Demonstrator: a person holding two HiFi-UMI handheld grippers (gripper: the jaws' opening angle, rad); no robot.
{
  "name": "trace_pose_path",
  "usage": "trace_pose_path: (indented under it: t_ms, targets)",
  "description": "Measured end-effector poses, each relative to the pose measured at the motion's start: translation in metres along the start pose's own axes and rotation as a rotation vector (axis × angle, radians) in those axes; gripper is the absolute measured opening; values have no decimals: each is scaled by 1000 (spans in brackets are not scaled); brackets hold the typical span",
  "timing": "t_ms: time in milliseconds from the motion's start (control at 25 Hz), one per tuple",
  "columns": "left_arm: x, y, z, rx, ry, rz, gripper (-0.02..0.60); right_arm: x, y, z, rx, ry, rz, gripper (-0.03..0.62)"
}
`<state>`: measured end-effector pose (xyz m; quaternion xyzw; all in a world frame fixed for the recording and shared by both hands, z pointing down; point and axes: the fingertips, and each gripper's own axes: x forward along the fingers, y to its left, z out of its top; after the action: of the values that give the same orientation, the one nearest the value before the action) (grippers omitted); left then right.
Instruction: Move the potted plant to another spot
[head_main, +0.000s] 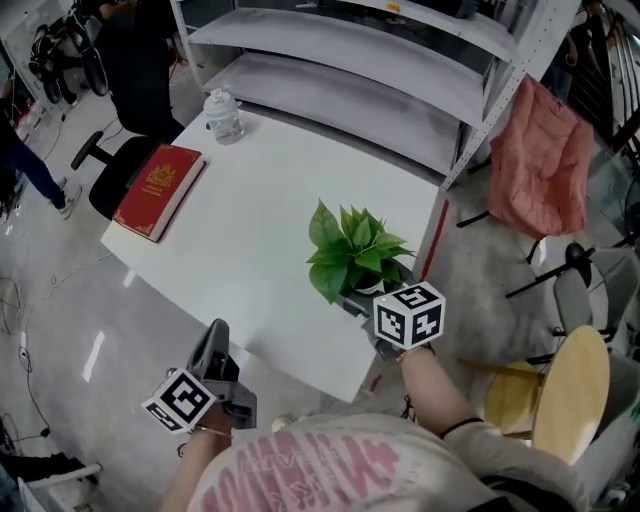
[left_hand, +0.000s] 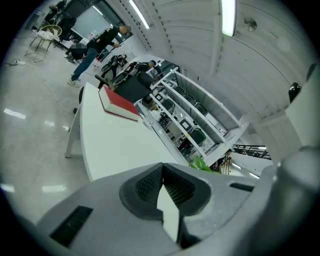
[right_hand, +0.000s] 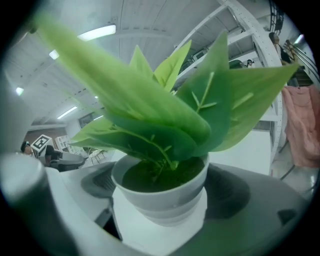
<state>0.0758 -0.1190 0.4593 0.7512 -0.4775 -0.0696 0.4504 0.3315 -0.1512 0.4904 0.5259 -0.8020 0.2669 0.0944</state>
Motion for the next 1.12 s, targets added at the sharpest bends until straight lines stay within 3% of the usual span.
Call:
trace_pose_path:
  t_ms: [200,400,680,1120]
  targets:
    - [-51,28,27,57,-40,-52,3,6,79,-19,-4,18,33,545]
    - [-64,12,36,154,-67,-52,3,0,103,-17,-44,33,77,545]
    - [-140,66,79,159,-144,-64,3,20,198,-36,-126,27,87,545]
    - [-209,106,105,152,-218,-47,3,36,281,-29,-165,-4,143,545]
